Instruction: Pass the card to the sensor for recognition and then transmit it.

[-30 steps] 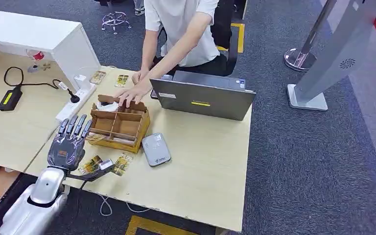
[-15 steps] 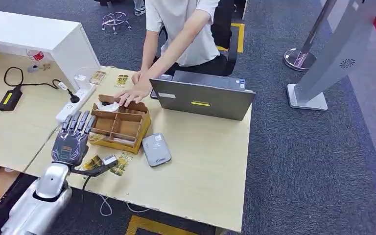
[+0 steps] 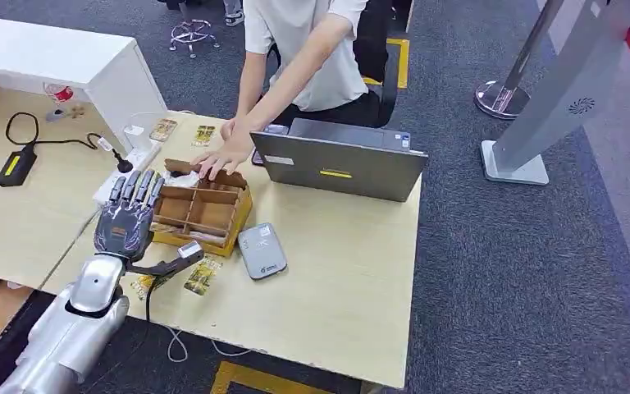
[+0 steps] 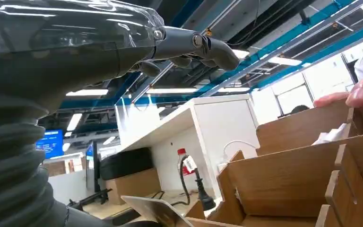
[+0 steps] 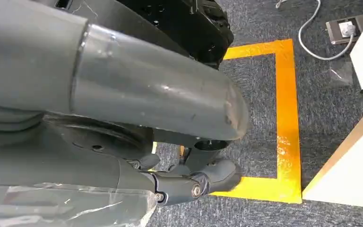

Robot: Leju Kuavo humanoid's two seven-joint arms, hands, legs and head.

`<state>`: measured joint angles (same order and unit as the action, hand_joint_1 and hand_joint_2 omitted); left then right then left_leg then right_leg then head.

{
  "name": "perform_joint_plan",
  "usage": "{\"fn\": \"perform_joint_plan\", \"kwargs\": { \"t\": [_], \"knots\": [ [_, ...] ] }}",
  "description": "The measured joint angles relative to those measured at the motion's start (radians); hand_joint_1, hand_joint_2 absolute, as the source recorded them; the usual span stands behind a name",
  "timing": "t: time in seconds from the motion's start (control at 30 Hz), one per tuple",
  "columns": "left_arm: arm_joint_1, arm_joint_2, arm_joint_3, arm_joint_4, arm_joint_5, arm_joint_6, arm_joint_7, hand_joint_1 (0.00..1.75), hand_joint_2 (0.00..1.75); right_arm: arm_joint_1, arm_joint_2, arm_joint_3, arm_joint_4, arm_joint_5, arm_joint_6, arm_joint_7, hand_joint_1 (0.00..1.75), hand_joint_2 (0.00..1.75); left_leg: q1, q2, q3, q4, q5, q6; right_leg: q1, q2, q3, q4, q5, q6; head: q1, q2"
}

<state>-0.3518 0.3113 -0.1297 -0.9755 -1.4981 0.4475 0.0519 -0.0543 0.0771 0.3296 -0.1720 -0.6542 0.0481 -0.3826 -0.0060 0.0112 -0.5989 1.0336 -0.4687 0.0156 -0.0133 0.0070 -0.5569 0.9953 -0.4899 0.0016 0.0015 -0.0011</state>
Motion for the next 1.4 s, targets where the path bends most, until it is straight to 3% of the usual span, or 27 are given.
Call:
{"fn": "perform_joint_plan", "kwargs": {
  "t": [0.67,0.7,1.4],
  "knots": [
    [-0.014,-0.010,-0.007,0.077,0.001,-0.012,0.000,0.00,1.75,-0.003,0.000,0.001,-0.001,0.006,0.000,0.003,0.00,0.00,0.000,0.000,0.000,0.000,0.000,0.000,0.000,0.000,0.000,0.000,0.000,0.000,0.000,0.000],
    [-0.015,-0.010,-0.007,0.081,0.001,-0.013,0.000,1.75,1.75,-0.003,0.000,0.001,-0.001,0.006,0.000,0.003,0.00,0.00,0.000,0.000,0.000,0.000,0.000,0.000,0.000,0.000,0.000,0.000,0.000,0.000,0.000,0.000],
    [-0.020,-0.008,-0.019,0.110,0.069,-0.048,-0.027,1.75,1.75,-0.003,0.000,0.001,-0.001,0.008,0.000,0.003,0.00,0.00,0.000,0.000,0.000,0.000,0.000,0.000,0.000,0.000,0.000,0.000,0.000,0.000,0.000,0.000]
  ]
}}
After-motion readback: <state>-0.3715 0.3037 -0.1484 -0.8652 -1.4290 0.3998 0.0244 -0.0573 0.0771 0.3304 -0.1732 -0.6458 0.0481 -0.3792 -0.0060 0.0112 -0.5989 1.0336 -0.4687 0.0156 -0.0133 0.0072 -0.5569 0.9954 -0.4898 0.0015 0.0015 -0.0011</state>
